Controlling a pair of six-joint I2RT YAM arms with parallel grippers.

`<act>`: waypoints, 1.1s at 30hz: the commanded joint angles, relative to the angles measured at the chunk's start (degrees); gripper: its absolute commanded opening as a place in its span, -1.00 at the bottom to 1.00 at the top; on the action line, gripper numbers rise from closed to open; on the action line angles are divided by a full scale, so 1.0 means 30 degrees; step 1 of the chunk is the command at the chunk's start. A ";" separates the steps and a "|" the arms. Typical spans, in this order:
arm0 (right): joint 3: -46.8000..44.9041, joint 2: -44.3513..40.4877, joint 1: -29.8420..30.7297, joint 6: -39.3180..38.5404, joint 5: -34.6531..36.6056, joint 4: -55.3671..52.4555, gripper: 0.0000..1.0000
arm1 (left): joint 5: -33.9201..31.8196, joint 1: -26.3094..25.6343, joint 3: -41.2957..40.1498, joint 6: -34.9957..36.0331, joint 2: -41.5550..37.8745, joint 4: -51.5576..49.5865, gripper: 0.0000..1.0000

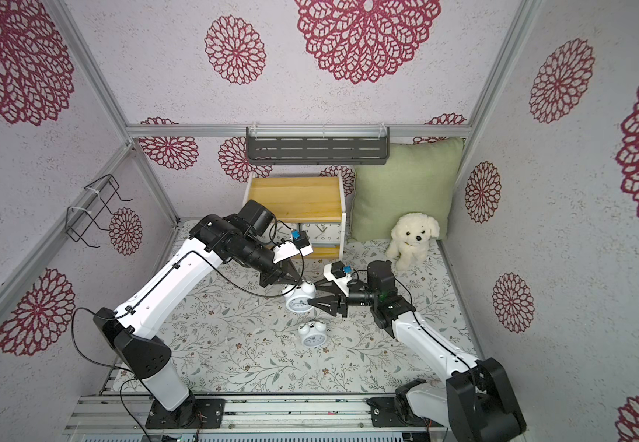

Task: Place the alarm clocks on the shelf by style
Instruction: Pick up the alarm from the center of the board, then place the alarm on the shelf.

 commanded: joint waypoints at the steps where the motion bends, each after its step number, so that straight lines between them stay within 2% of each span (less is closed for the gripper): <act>1: 0.0776 -0.0044 0.0113 -0.0066 -0.0033 0.0419 -0.13 | 0.0324 -0.0252 0.0224 -0.0144 -0.0228 0.0989 -0.76; 3: 0.0725 -0.0111 0.0113 -0.0065 0.0309 0.0456 -0.22 | 0.0138 -0.0251 -0.0098 -0.0436 -0.0452 0.1597 -0.57; 8: 0.0437 -0.0363 0.0088 0.0208 0.1238 0.1031 -0.35 | -0.0297 -0.0223 -0.1060 -0.1043 -0.1205 0.3130 -0.28; 12: 0.0116 -0.0534 0.0056 0.0887 0.1921 0.1945 -0.40 | -0.1143 -0.0061 -0.1824 -0.1902 -0.1901 0.4563 -0.17; 15: -0.0014 -0.0711 -0.0059 0.1589 0.2514 0.2658 -0.40 | -0.1735 0.0581 -0.3218 -0.3306 -0.3171 0.6931 -0.12; 23: 0.0365 -0.1466 -0.0669 0.3456 0.3759 0.4267 -0.40 | -0.3420 0.4795 -1.1899 -0.9826 -1.0006 1.8544 0.25; 28: 0.1319 -0.1586 -0.0853 0.4096 0.4230 0.4788 -0.40 | -0.3992 0.7311 -1.3882 -1.1667 -1.2058 1.9582 0.25; 33: 0.3171 -0.1040 -0.1000 0.4289 0.4908 0.4642 -0.40 | -0.4073 0.9229 -1.5091 -1.3275 -1.2521 2.0344 0.24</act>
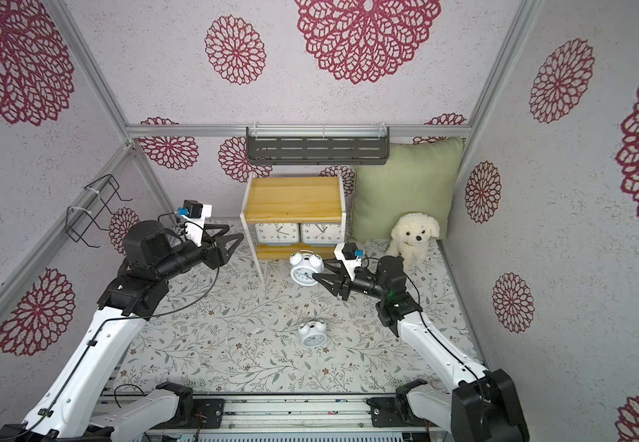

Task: Place the alarm clocks on the shelf by style
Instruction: Place the alarm on the shelf.

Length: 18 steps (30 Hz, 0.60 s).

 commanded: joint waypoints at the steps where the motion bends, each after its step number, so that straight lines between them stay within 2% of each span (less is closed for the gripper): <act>1: 0.2226 -0.0008 -0.0169 0.0624 0.0725 0.1917 -0.40 | -0.0165 0.1048 -0.0743 -0.1805 0.0092 0.1495 0.24; 8: 0.5140 0.1298 -0.0319 0.0917 0.1851 0.1829 -0.39 | 0.0698 0.1916 -0.1280 -0.1868 0.1022 0.2553 0.24; 13: 0.7156 0.2399 -0.0331 0.1130 0.4123 0.1673 -0.38 | 0.2032 0.2016 -0.1179 -0.0723 0.2279 0.3044 0.20; 18: 0.8789 0.3673 -0.0345 0.1052 0.6639 0.1538 -0.37 | 0.2204 0.2017 -0.0894 0.0527 0.3256 0.3391 0.17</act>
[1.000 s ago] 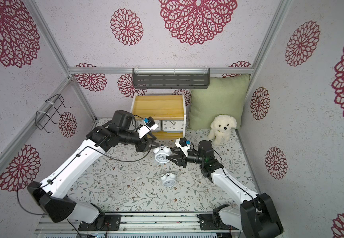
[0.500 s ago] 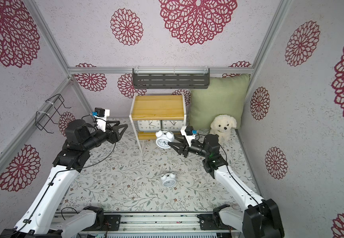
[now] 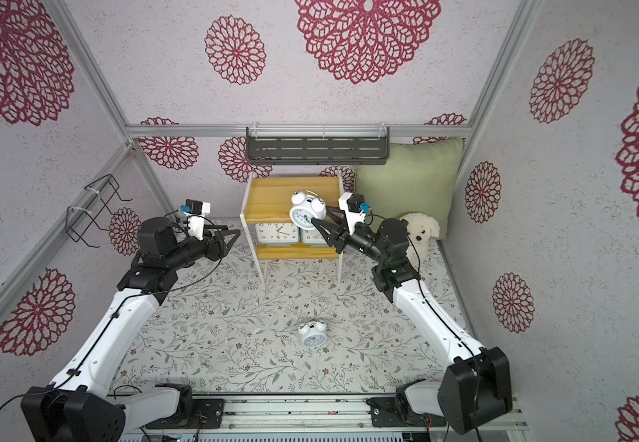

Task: Place the alarm clocks on the shelf by style
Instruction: Place the alarm on the shelf.

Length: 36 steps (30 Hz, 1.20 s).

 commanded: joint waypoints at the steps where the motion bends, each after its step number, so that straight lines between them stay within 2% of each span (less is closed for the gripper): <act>1: 0.1610 0.0350 -0.0119 0.0296 0.2489 0.1254 -0.37 | 0.0619 0.0140 0.0371 0.1337 0.0518 0.0908 0.16; 6: 0.3323 0.1616 -0.0119 0.0137 0.3595 0.0529 -0.35 | 0.0871 0.0111 0.0994 0.2675 0.1528 0.0687 0.08; 10: 0.4712 0.2483 -0.0148 -0.0159 0.4703 -0.0737 -0.35 | 0.1889 0.0104 0.1714 0.3565 0.2381 0.0141 -0.10; 18: 0.6557 0.3578 -0.0148 -0.0641 0.5041 -0.2664 -0.34 | 0.2176 0.0084 0.2293 0.4265 0.3584 -0.0288 -0.17; 21: 0.6974 0.3795 -0.0148 -0.0674 0.5113 -0.3202 -0.33 | 0.2400 0.0096 0.2512 0.4441 0.3940 -0.0606 -0.25; 36: 0.7581 0.3947 -0.0244 -0.0755 0.5496 -0.4605 -0.33 | 0.2500 -0.0239 0.3199 0.5150 0.4963 -0.1563 -0.42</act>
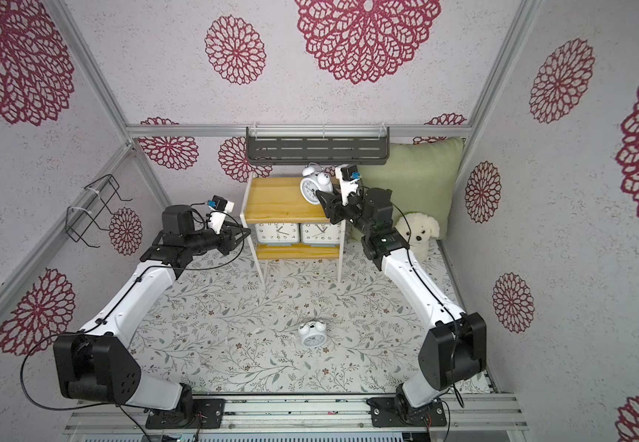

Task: Place the alarm clocks on the shelf by style
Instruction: Place the alarm on the shelf.

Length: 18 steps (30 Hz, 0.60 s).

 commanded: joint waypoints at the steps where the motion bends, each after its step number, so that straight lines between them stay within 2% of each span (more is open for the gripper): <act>1: 0.1202 -0.0344 -0.0164 -0.0189 0.0323 0.1139 -0.33 | 0.0100 -0.0103 0.0445 0.0418 0.0293 -0.0535 -0.45; 18: 0.0603 -0.0304 -0.0412 -0.0162 0.0052 0.1328 -0.30 | -0.0112 -0.0256 0.0713 0.0656 0.0697 -0.0994 -0.50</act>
